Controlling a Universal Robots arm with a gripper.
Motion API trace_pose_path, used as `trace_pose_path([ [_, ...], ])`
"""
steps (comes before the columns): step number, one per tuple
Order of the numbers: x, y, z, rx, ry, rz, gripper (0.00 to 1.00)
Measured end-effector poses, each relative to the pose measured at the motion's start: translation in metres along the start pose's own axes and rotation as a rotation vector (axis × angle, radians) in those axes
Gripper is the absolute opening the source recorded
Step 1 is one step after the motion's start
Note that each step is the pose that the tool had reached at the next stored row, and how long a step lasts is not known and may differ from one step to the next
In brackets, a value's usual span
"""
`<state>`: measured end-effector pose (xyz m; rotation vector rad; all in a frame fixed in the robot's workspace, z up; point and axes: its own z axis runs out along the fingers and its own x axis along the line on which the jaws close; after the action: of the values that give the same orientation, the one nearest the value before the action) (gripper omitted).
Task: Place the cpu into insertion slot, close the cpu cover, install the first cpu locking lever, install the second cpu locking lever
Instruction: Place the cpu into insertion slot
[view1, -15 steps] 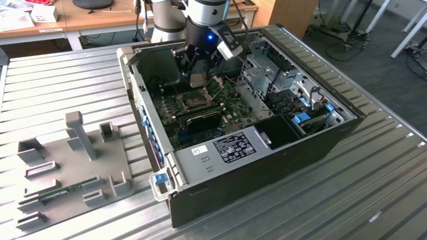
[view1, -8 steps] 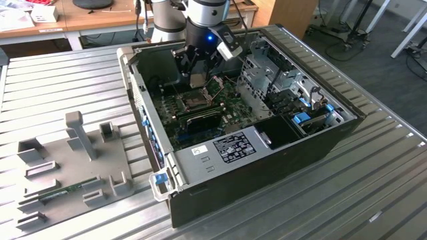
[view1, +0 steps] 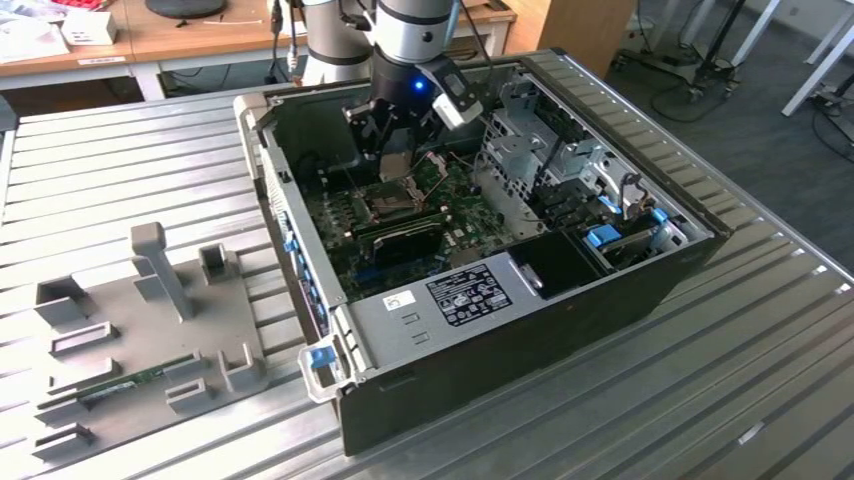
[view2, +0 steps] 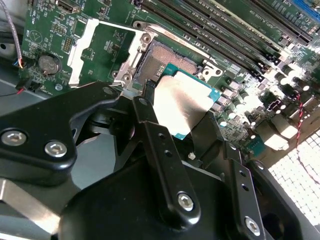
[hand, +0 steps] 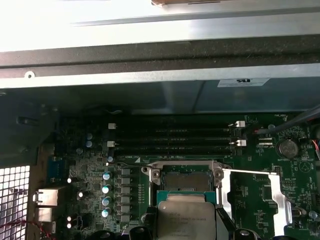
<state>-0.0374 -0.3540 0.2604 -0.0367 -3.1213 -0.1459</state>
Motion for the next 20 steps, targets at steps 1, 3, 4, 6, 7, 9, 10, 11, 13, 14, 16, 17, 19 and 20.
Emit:
trace_pose_path([
  [1, 0.0, 0.0, 0.0, 0.0001, 0.0, 0.0, 0.54],
  [3, 0.0, 0.0, 0.0005, -0.0003, -0.0001, 0.0, 0.54],
  [4, 0.0, -0.0001, 0.0014, -0.0004, -0.0002, 0.0, 0.54],
  [6, 0.0, -0.0002, 0.0026, -0.0002, -0.0001, 0.0, 0.54],
  [7, 0.0, -0.0003, 0.0025, 0.0, 0.0, 0.0, 0.54],
  [9, 0.0, -0.0003, 0.0026, 0.0001, 0.0, 0.0, 0.54],
  [10, -0.0001, -0.0002, 0.0027, -0.0001, -0.0001, 0.0, 0.54],
  [11, -0.0001, -0.0003, 0.0027, -0.0001, -0.0001, 0.0, 0.54],
  [13, -0.0001, -0.0003, 0.0042, -0.0006, -0.0003, 0.0, 0.54],
  [14, -0.0001, -0.0004, 0.0046, -0.0003, -0.0002, 0.0, 0.54],
  [16, -0.0001, -0.0004, 0.0046, 0.0, 0.0, 0.0, 0.54],
  [17, -0.0001, -0.0004, 0.0046, 0.0, 0.0, 0.0, 0.54],
  [19, -0.0001, -0.0004, 0.0047, -0.0001, -0.0001, 0.0, 0.54],
  [20, 0.0, -0.0004, 0.0048, -0.0001, -0.0001, 0.0, 0.54],
])
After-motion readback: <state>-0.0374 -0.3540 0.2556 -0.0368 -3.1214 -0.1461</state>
